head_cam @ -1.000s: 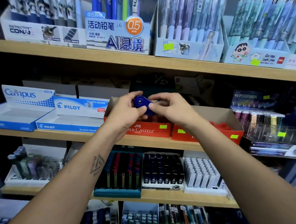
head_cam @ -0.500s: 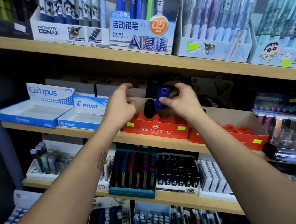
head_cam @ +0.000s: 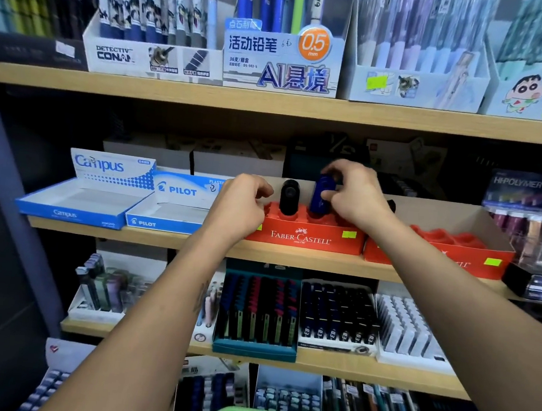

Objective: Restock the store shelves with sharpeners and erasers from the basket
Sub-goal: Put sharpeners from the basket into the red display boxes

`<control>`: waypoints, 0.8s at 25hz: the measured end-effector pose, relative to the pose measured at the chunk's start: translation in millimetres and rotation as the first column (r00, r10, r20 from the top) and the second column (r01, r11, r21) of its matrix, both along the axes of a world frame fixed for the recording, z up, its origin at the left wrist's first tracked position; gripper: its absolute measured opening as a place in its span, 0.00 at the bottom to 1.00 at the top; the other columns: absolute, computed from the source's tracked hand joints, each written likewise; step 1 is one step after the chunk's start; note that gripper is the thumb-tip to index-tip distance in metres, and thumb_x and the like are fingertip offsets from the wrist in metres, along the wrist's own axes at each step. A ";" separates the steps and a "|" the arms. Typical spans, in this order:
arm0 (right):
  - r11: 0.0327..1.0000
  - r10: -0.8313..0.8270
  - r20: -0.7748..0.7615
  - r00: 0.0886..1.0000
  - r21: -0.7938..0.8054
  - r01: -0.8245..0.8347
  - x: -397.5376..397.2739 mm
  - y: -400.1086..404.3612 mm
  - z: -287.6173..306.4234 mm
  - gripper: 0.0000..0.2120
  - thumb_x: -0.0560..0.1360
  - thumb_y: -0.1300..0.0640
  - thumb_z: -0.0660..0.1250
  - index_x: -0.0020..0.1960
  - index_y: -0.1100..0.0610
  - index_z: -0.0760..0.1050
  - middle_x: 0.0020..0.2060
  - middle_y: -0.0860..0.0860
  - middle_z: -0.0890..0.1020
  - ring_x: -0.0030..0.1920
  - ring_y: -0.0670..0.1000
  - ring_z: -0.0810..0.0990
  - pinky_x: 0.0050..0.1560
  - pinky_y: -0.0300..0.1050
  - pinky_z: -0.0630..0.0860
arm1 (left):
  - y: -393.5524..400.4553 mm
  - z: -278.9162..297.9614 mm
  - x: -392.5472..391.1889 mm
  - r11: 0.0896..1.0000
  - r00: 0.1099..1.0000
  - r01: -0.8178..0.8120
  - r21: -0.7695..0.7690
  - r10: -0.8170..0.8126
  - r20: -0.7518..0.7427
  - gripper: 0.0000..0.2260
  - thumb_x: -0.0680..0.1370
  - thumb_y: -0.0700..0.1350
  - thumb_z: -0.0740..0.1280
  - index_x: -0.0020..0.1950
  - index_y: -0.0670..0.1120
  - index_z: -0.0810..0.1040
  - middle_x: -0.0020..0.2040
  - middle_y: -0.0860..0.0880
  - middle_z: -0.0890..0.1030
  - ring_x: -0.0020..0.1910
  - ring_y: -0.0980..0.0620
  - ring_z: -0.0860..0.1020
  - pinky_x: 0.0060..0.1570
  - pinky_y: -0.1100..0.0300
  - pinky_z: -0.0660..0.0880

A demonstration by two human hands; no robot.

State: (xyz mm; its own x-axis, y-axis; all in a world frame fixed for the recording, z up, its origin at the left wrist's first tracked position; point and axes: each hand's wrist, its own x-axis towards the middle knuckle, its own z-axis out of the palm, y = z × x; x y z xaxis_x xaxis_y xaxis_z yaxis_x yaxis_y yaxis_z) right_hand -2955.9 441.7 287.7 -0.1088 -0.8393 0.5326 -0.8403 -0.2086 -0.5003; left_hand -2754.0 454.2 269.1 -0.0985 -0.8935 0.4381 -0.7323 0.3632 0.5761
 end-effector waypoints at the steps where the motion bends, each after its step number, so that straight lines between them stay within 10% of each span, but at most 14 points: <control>1: 1.000 -0.013 -0.024 1.000 0.000 0.013 -1.2 0.1 -0.6 0.20 0.74 0.62 0.73 0.65 0.52 0.76 0.60 0.54 0.80 0.60 0.55 0.79 0.61 0.52 0.78 | 0.9 0.5 -1.0 1.000 1.000 -0.001 -0.002 0.001 0.005 0.19 0.79 0.33 0.64 0.68 0.47 0.78 0.64 0.47 0.80 0.64 0.51 0.77 0.61 0.57 0.75; 20: 0.998 -0.033 -0.271 0.962 0.039 0.045 3.8 3.9 -3.4 0.18 0.77 0.59 0.67 0.66 0.50 0.77 0.62 0.53 0.78 0.63 0.57 0.76 0.59 0.53 0.77 | -8.7 -6.7 -7.2 0.996 0.950 0.093 0.017 -0.094 0.296 0.18 0.80 0.39 0.58 0.66 0.50 0.80 0.62 0.48 0.82 0.63 0.46 0.77 0.63 0.47 0.75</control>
State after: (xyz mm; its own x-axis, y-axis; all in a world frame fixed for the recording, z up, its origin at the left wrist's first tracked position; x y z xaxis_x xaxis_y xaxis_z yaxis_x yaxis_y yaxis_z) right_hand -2952.1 445.6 284.3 0.0014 -0.8607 0.5090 -0.9526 -0.1560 -0.2611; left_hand -2761.2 445.4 262.4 -0.3064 -0.8755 0.3735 -0.8333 0.4364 0.3393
